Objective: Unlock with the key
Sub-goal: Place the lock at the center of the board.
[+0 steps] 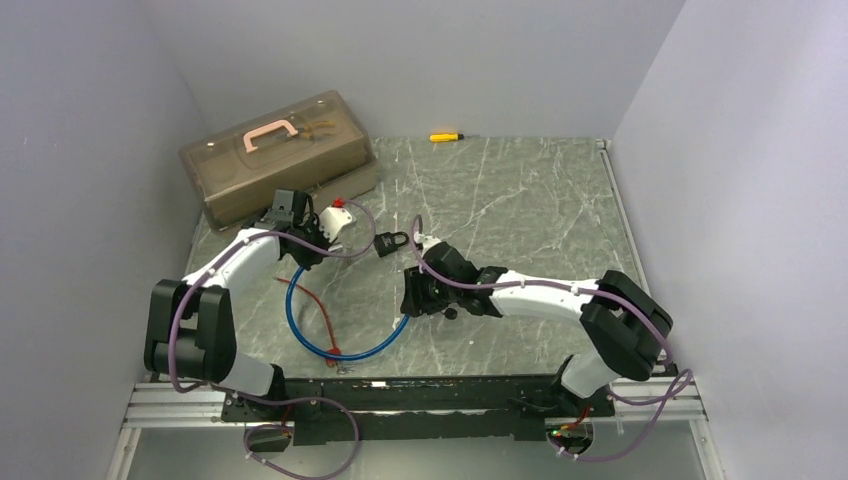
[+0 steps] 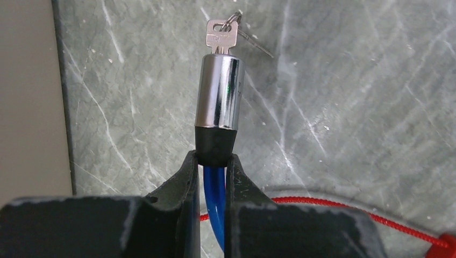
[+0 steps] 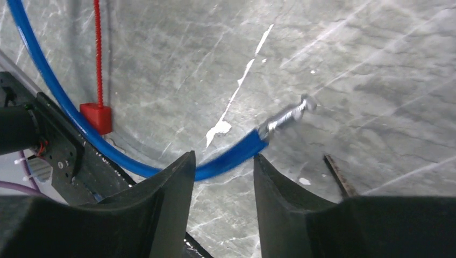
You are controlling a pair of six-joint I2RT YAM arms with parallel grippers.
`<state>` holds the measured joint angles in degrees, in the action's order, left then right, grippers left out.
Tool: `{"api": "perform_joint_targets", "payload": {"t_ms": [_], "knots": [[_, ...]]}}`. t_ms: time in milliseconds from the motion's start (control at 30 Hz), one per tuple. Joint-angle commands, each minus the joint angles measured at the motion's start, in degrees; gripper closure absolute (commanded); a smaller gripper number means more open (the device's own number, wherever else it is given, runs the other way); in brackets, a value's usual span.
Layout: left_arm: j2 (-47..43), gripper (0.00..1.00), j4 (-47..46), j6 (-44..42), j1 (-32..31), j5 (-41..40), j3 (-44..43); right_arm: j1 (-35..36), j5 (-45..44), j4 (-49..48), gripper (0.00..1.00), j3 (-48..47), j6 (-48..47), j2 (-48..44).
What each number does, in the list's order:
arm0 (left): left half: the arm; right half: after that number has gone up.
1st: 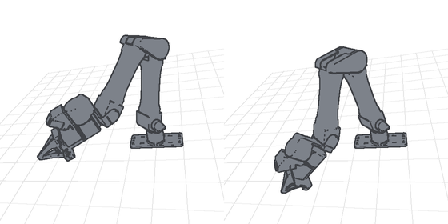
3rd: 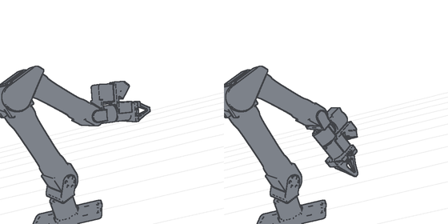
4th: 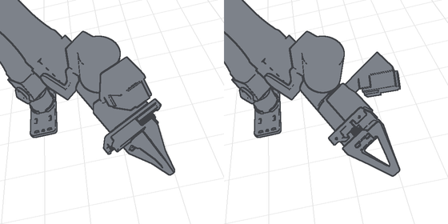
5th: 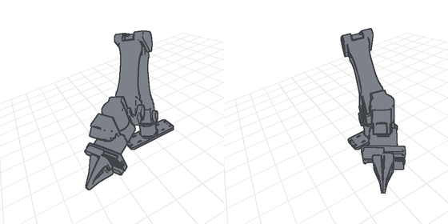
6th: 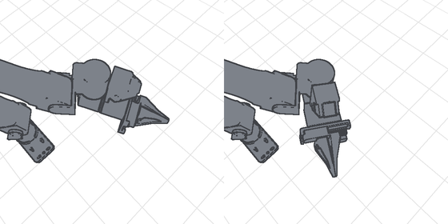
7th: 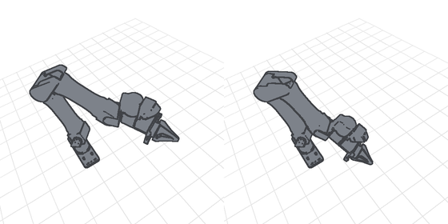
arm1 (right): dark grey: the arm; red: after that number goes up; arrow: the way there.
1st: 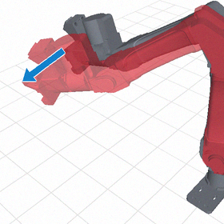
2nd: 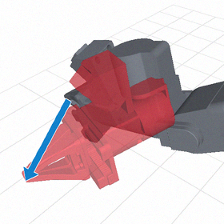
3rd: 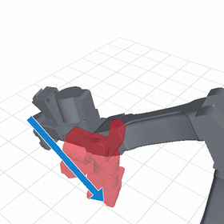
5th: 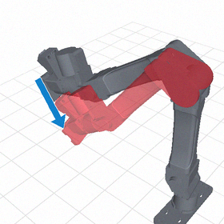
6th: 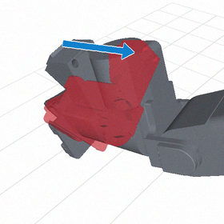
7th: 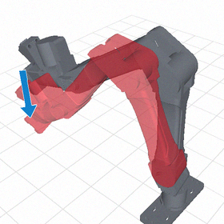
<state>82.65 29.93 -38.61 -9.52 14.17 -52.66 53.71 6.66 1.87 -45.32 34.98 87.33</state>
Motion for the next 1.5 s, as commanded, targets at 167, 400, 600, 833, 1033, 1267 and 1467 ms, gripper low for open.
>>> {"api": "perform_joint_targets", "payload": {"t_ms": [167,400,600,833,1033,1267,1467], "knots": [[5.5,0.79,-1.1,4.9,1.9,-5.0,-4.7,-5.4,-0.5,10.9,0.35,-5.3,-5.5,-4.1],[0.8,0.22,6.1,4.1,3.6,0.0,-6.4,-6.1,-6.0,20.3,0.31,-4.7,-7.2,-10.5],[-3.3,0.01,17.5,2.3,4.4,8.1,-11.5,-6.1,-10.3,21.8,0.31,1.7,-5.3,-15.7],[-6.4,0.01,29.1,-2.4,4.4,13.4,-16.4,-6.1,-12.4,21.5,0.28,5.4,-3.2,-16.1],[-10.7,0.01,31.2,-3.2,4.4,13.8,-16.6,-6.1,-12.6,19.4,0.29,4.5,-1.0,-9.7],[-13.1,0.01,31.4,-3.5,4.4,14.9,-15.7,-5.5,-14.2,17.6,0.32,3.0,1.6,-4.5],[-14.6,0.01,31.6,-3.8,4.4,14.8,-15.5,-5.5,-15.4,16.4,0.47,2.2,2.7,-2.5]]}}
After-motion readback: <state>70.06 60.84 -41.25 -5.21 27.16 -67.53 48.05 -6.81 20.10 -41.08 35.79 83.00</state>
